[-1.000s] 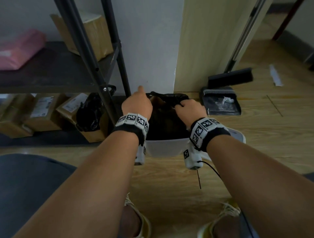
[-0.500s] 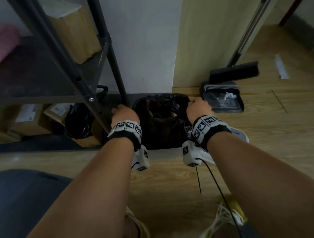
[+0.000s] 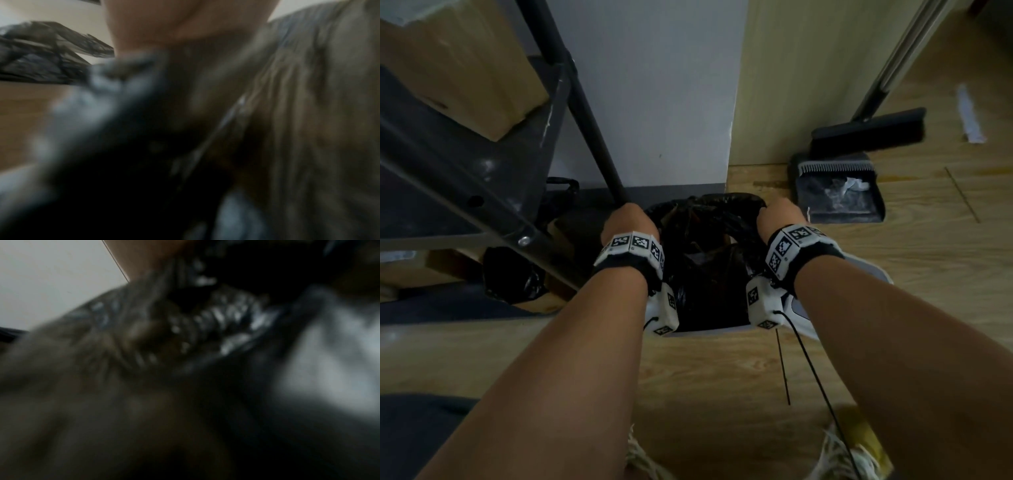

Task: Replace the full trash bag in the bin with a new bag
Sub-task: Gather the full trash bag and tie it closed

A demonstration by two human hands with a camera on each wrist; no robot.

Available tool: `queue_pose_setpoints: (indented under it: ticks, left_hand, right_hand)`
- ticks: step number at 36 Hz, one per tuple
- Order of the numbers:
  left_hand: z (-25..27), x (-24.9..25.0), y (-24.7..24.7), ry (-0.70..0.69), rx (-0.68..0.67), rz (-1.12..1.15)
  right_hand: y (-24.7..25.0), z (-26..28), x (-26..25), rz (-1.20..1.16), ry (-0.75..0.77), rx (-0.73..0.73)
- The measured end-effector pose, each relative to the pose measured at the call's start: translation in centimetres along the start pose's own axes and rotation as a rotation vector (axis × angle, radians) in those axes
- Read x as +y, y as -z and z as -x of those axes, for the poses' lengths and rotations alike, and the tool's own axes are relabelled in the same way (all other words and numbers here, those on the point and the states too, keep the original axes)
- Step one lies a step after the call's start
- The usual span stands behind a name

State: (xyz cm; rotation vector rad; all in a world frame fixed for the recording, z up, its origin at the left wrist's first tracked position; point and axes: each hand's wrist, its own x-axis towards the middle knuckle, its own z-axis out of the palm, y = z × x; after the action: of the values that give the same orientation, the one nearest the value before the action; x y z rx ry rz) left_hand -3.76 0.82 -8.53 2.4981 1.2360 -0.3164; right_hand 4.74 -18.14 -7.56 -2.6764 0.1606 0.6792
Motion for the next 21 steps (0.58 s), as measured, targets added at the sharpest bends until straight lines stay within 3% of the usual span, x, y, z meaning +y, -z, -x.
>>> queue_pose_setpoints:
  ticks: [13,21]
  left_hand:
    - [-0.3,0.1,0.0,-0.006,0.07,-0.078]
    - [0.6,0.2,-0.6,-0.243,0.146,0.066]
  right_hand:
    - [0.2,-1.1,0.0,0.045,0.006,0.149]
    - [0.1,0.3,-1.1,-0.048,0.198,0.156]
